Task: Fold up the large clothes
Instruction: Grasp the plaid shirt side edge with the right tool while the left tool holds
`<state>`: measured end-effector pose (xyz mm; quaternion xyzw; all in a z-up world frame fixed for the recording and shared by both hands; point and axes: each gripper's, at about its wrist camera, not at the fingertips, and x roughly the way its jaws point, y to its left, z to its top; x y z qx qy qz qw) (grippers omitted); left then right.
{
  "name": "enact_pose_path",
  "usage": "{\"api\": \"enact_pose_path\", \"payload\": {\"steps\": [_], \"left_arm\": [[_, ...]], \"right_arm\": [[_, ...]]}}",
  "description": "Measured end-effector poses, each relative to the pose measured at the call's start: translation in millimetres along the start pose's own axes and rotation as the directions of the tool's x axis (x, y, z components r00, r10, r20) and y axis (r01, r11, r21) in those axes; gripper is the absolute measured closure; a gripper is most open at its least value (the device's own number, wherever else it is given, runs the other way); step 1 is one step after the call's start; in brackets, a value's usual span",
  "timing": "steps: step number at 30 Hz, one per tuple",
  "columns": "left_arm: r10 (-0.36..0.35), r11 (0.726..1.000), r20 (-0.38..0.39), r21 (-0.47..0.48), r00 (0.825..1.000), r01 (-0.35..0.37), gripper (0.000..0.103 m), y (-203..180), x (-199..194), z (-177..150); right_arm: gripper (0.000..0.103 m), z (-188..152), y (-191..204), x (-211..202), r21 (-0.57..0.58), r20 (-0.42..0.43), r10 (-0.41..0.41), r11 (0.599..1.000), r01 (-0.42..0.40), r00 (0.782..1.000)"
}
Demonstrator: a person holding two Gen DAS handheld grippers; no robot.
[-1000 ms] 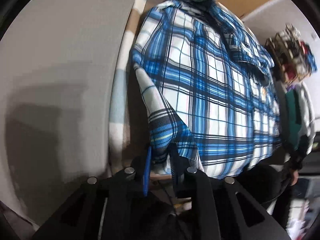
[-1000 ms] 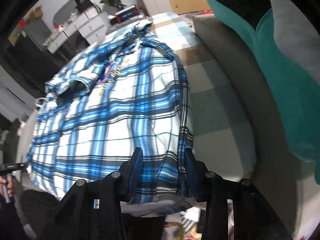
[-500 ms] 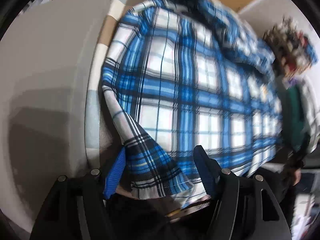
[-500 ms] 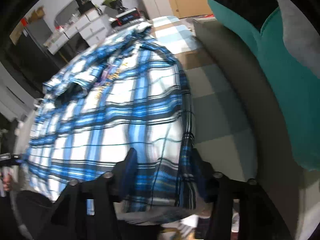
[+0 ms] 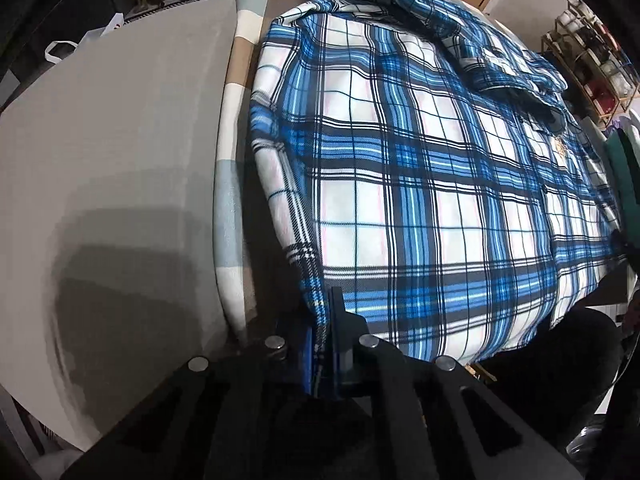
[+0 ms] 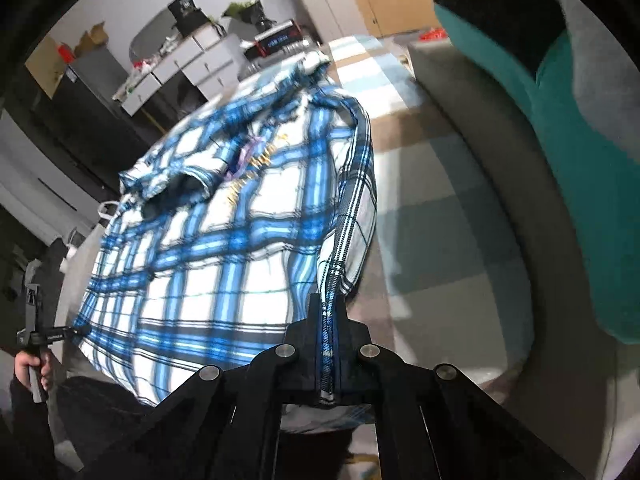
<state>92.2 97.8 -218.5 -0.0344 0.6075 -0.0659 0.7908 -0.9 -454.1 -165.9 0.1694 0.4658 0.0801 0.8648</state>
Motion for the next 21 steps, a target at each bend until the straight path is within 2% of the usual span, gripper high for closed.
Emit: {"api": "enact_pose_path", "payload": {"steps": [2, 5, 12, 15, 18, 20, 21], "left_arm": [[0.012, 1.0, 0.016, 0.008, 1.0, -0.012, 0.101, -2.2, -2.1, -6.6], [-0.045, 0.999, 0.013, -0.012, 0.999, 0.045, 0.101, -0.5, -3.9, -16.8], [-0.171, 0.983, 0.021, -0.065, 0.985, 0.172, 0.102, 7.6, -16.5, -32.9], [-0.23, 0.97, 0.039, -0.078, 0.973, 0.232, 0.102, 18.2, -28.5, -23.4], [-0.323, 0.94, 0.074, -0.09, 0.944, 0.328, 0.102, 22.9, -46.2, -14.8], [-0.34, 0.936, 0.086, -0.07, 0.937, 0.346, 0.102, 18.6, -52.8, -3.1], [-0.333, 0.939, 0.092, -0.055, 0.938, 0.339, 0.102, 14.5, -56.4, 0.1]], "right_arm": [[0.1, 1.4, 5.2, -13.0, 0.007, 0.028, 0.028, 1.0, -0.028, 0.999], [0.1, 1.7, 2.2, -29.6, 0.086, 0.044, 0.172, 0.981, -0.175, 0.984], [0.1, -12.8, 12.7, -59.2, 0.072, 0.112, 0.187, 0.978, -0.196, 0.976], [0.1, -14.8, 14.1, -71.0, 0.08, 0.138, 0.183, 0.978, -0.195, 0.974], [0.1, -11.6, 17.7, -80.2, 0.084, 0.159, 0.191, 0.975, -0.206, 0.969], [0.1, -8.0, 22.9, -84.8, 0.081, 0.172, 0.196, 0.974, -0.212, 0.965], [0.1, -5.7, 25.9, -84.8, 0.08, 0.174, 0.202, 0.972, -0.219, 0.964]]}}
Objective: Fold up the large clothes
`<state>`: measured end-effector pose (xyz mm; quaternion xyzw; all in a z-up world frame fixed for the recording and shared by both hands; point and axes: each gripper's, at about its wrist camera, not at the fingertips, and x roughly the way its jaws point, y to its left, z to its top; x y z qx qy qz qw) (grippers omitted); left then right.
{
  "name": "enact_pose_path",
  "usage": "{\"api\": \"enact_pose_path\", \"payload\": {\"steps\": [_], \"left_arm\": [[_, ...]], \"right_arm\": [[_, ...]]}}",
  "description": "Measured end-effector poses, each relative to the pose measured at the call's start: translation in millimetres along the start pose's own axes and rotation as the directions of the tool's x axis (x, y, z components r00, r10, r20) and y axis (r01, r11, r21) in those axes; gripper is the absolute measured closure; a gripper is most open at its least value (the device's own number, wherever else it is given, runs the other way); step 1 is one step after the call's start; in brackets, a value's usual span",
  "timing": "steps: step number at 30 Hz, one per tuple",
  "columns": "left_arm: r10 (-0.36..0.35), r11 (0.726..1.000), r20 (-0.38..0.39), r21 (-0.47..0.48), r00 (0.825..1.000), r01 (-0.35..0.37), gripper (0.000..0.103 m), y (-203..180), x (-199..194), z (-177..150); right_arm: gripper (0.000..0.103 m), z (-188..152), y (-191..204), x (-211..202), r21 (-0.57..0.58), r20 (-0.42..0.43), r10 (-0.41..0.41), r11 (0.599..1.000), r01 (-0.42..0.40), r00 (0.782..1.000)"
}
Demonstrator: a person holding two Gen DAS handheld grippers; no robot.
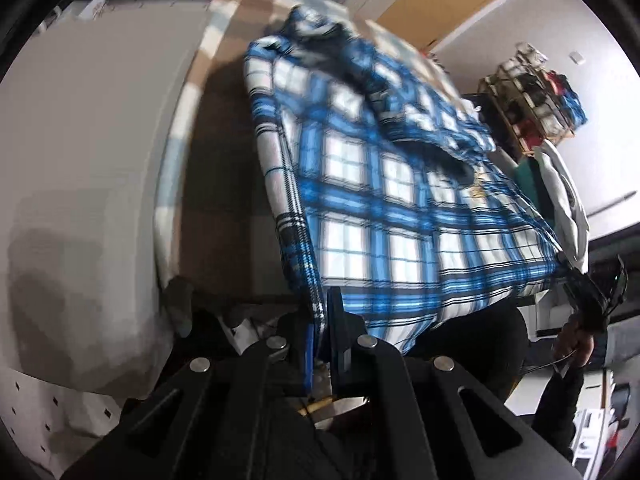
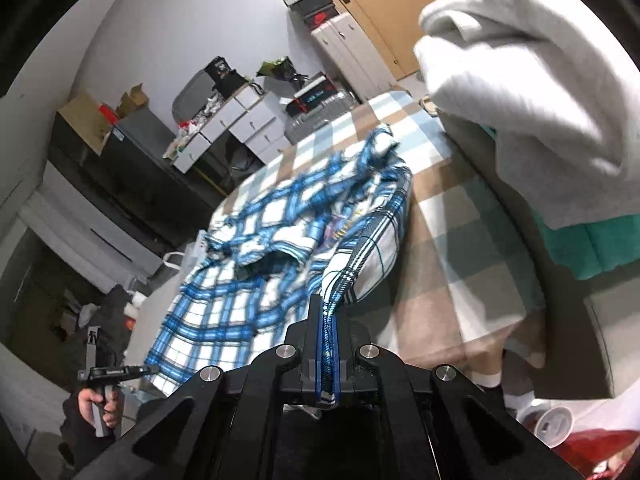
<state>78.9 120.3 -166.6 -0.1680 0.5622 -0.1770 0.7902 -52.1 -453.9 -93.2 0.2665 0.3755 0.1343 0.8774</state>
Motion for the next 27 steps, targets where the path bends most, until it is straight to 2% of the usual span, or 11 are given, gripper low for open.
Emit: {"api": "enact_pose_path", "payload": {"steps": [2, 6, 9, 10, 11, 13, 16, 17, 20, 23, 27], "left_arm": [[0.025, 0.999, -0.005, 0.037, 1.0, -0.025, 0.102, -17.6, 4.6, 18.8], [0.002, 0.998, -0.009, 0.056, 1.0, -0.002, 0.102, -41.5, 12.7, 72.5], [0.012, 0.998, 0.002, 0.07, 1.0, -0.012, 0.102, -49.0, 8.5, 109.0], [0.001, 0.998, 0.004, 0.06, 1.0, -0.001, 0.102, -48.7, 6.8, 132.8], [-0.007, 0.998, 0.007, 0.055, 1.0, 0.006, 0.102, -45.6, 3.0, 138.7], [-0.017, 1.0, 0.026, 0.014, 1.0, 0.016, 0.102, -36.2, -3.5, 171.6], [-0.035, 0.997, 0.05, -0.063, 0.998, 0.039, 0.102, -17.3, -8.1, 219.0], [-0.03, 0.996, 0.054, -0.082, 0.998, 0.035, 0.102, -11.3, -7.0, 234.0], [0.002, 0.992, 0.06, -0.124, 0.998, 0.005, 0.102, -1.2, 10.2, 269.3], [0.019, 0.989, 0.06, -0.151, 0.998, -0.01, 0.102, 15.4, 20.0, 286.8], [0.029, 0.982, 0.036, -0.19, 0.999, -0.022, 0.102, 39.8, 45.7, 308.1]], "right_arm": [[0.1, 3.3, 10.7, 4.1, -0.012, -0.014, -0.003, 1.0, 0.003, 1.0], [0.1, 18.0, 30.3, 32.9, -0.036, -0.051, -0.021, 0.999, 0.019, 0.998], [0.1, 41.9, 38.6, 46.9, -0.028, -0.05, -0.026, 0.999, 0.025, 0.998], [0.1, 58.5, 43.0, 51.6, -0.032, -0.036, -0.04, 0.999, 0.039, 0.999], [0.1, 73.2, 46.9, 54.8, -0.039, -0.026, -0.057, 0.998, 0.056, 0.998], [0.1, 103.6, 53.8, 64.9, -0.06, -0.025, -0.113, 0.992, 0.111, 0.993], [0.1, 150.6, 51.1, 84.4, -0.049, -0.045, -0.201, 0.979, 0.198, 0.979], [0.1, 173.9, 45.2, 98.2, -0.019, -0.075, -0.235, 0.972, 0.234, 0.969], [0.1, 215.4, 31.8, 130.3, 0.017, -0.129, -0.295, 0.954, 0.3, 0.947], [0.099, 250.7, 16.6, 166.7, 0.002, -0.181, -0.358, 0.931, 0.365, 0.916], [0.098, 282.4, -12.8, 204.9, 0.019, -0.245, -0.39, 0.913, 0.407, 0.888]]}}
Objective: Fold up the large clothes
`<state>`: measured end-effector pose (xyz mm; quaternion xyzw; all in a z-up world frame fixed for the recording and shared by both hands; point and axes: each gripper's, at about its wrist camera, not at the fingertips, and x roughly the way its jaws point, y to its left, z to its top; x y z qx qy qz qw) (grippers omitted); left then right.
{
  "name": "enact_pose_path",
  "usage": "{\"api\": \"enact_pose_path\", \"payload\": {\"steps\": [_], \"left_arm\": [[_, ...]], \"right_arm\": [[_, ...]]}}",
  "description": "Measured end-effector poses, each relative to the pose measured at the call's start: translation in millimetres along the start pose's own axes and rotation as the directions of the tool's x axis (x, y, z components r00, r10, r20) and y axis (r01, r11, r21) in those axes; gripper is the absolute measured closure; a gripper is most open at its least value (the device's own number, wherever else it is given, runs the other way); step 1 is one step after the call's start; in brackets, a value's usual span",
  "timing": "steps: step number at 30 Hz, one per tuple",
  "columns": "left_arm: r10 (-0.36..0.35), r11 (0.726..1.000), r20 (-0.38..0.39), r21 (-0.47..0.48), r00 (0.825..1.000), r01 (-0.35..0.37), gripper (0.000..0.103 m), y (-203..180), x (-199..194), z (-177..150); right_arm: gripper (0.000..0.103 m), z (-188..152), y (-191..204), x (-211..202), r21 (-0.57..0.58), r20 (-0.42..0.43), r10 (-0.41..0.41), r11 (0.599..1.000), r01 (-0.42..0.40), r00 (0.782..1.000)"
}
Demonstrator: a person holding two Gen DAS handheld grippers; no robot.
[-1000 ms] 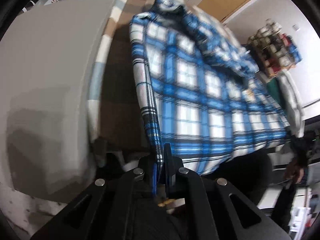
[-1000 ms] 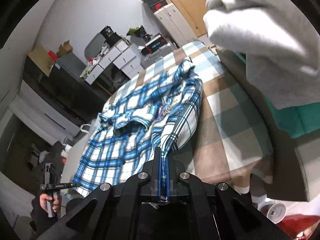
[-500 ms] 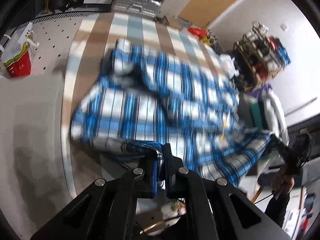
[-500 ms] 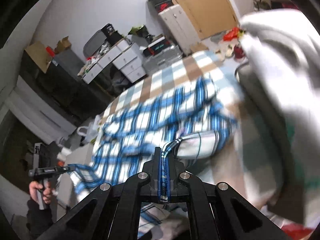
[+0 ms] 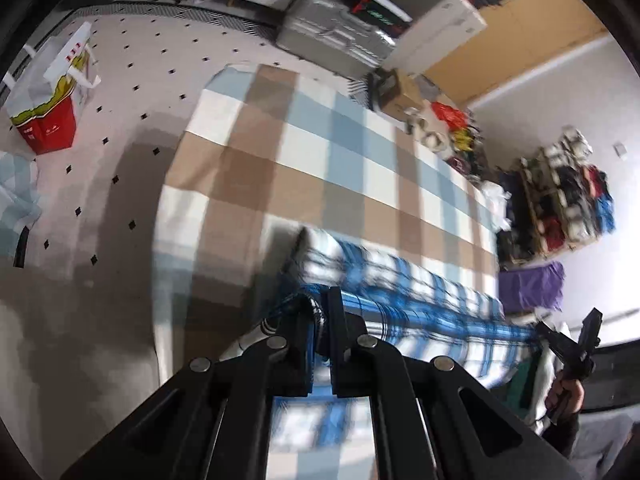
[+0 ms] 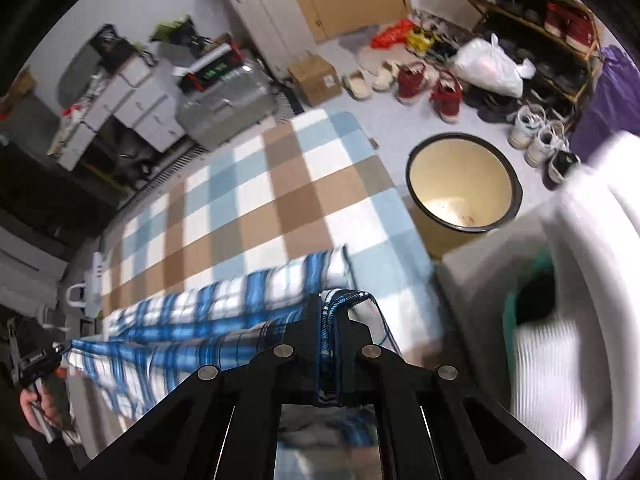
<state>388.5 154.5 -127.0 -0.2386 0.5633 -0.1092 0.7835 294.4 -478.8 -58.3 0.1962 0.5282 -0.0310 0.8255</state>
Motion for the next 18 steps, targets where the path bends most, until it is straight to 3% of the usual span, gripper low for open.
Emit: {"api": "enact_pose_path", "payload": {"steps": [4, 8, 11, 13, 14, 15, 17, 18], "left_arm": [[-0.014, 1.0, 0.001, -0.015, 1.0, 0.014, 0.102, 11.3, 21.1, 12.0], [0.031, 0.999, -0.044, -0.029, 0.999, -0.033, 0.102, 20.0, 38.4, 16.7], [0.05, 0.999, -0.021, 0.018, 0.999, -0.049, 0.099, 13.9, 27.2, 11.9], [0.07, 0.996, 0.044, 0.056, 0.997, -0.072, 0.074, 5.4, 5.5, 5.6], [0.07, 0.995, 0.072, 0.06, 0.995, -0.074, 0.047, 3.6, -4.1, 3.4], [0.071, 0.996, 0.109, 0.05, 0.991, -0.077, 0.032, 0.9, -19.7, -1.5], [0.068, 0.997, 0.157, 0.036, 0.985, -0.075, 0.032, -1.9, -39.6, -7.6], [0.059, 0.997, 0.172, 0.045, 0.983, -0.068, 0.032, -7.1, -51.6, -13.0]], "right_arm": [[0.098, 34.1, -9.4, 49.0, 0.02, -0.091, -0.03, 0.999, 0.032, 0.995], [0.097, 40.7, -18.5, 78.7, 0.028, -0.13, -0.038, 0.999, 0.042, 0.991], [0.094, 34.0, -17.1, 89.9, -0.025, -0.148, -0.068, 0.998, 0.065, 0.987], [0.087, 27.6, -11.8, 78.3, -0.079, -0.092, -0.065, 0.995, 0.058, 0.994], [0.071, 24.7, -9.0, 68.2, -0.099, -0.056, -0.066, 0.993, 0.06, 0.996], [0.047, 22.4, -6.5, 58.2, -0.114, -0.015, -0.076, 0.991, 0.074, 0.997], [0.035, 14.0, 1.1, 26.9, -0.142, 0.112, -0.118, 0.981, 0.134, 0.987], [0.034, 10.1, 7.5, 14.5, -0.171, 0.154, -0.124, 0.974, 0.15, 0.98]]}}
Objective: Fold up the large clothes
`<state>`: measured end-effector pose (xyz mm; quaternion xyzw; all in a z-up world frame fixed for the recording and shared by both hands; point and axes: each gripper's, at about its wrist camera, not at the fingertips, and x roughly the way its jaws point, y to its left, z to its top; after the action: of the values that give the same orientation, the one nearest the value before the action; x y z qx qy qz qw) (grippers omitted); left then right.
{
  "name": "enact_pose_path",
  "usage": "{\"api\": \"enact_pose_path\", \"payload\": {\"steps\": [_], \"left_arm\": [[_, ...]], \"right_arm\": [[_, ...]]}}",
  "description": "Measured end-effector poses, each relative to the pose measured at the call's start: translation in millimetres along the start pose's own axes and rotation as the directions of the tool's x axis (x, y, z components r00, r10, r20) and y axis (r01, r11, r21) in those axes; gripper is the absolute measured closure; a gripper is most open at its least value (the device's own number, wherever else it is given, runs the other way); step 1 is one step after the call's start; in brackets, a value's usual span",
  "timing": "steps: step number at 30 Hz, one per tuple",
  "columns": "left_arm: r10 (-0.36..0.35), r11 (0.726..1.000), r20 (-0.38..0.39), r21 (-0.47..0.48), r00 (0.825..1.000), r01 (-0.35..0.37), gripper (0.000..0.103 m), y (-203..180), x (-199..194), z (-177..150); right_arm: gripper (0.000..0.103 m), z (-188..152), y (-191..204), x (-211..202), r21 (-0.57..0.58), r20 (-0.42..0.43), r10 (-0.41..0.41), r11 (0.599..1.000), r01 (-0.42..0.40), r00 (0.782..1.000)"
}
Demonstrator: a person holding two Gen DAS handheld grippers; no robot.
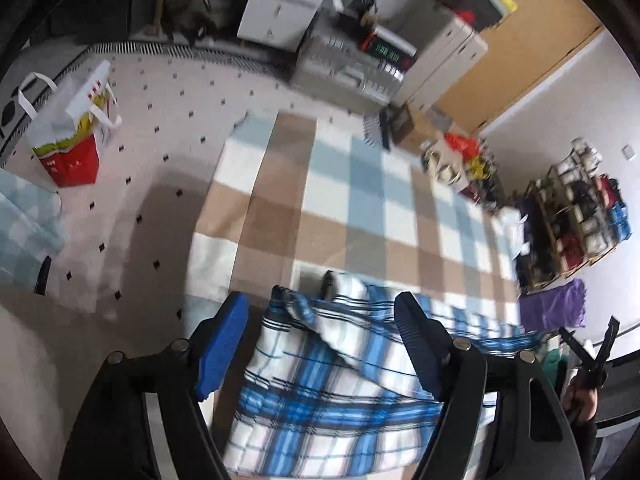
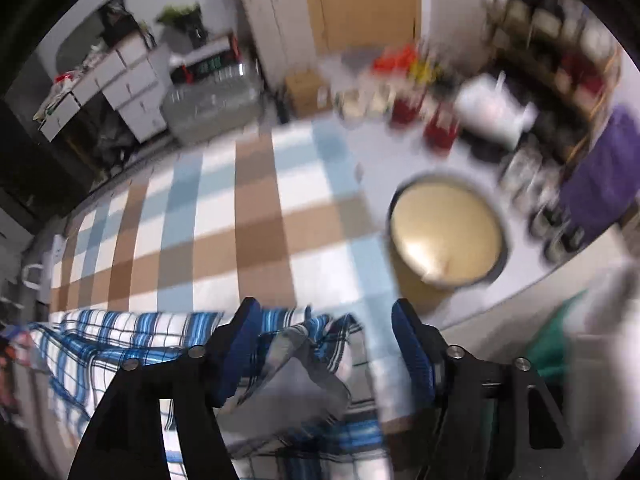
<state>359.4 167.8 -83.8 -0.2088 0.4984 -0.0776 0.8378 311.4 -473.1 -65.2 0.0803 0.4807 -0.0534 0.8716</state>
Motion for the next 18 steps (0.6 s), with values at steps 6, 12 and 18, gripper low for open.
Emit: {"api": "enact_pose_path", "payload": {"steps": [6, 12, 18], "left_arm": [[-0.009, 0.976, -0.07, 0.218, 0.998, 0.024, 0.025, -60.4, -10.5, -42.7], [0.117, 0.876, -0.264, 0.482, 0.957, 0.026, 0.025, -138.2, 52.1, -121.8], [0.232, 0.742, -0.234, 0.671, 0.944, -0.016, 0.025, -185.8, 85.4, -144.9]], "right_arm": [[0.016, -34.5, 60.3, -56.5, -0.294, 0.083, 0.099, 0.953, -0.07, 0.992], [0.016, -107.3, 131.0, -44.0, -0.59, -0.033, 0.18, 0.791, -0.165, 0.983], [0.017, -133.0, 162.9, -5.0, -0.672, -0.11, 0.16, 0.715, -0.192, 0.981]]}}
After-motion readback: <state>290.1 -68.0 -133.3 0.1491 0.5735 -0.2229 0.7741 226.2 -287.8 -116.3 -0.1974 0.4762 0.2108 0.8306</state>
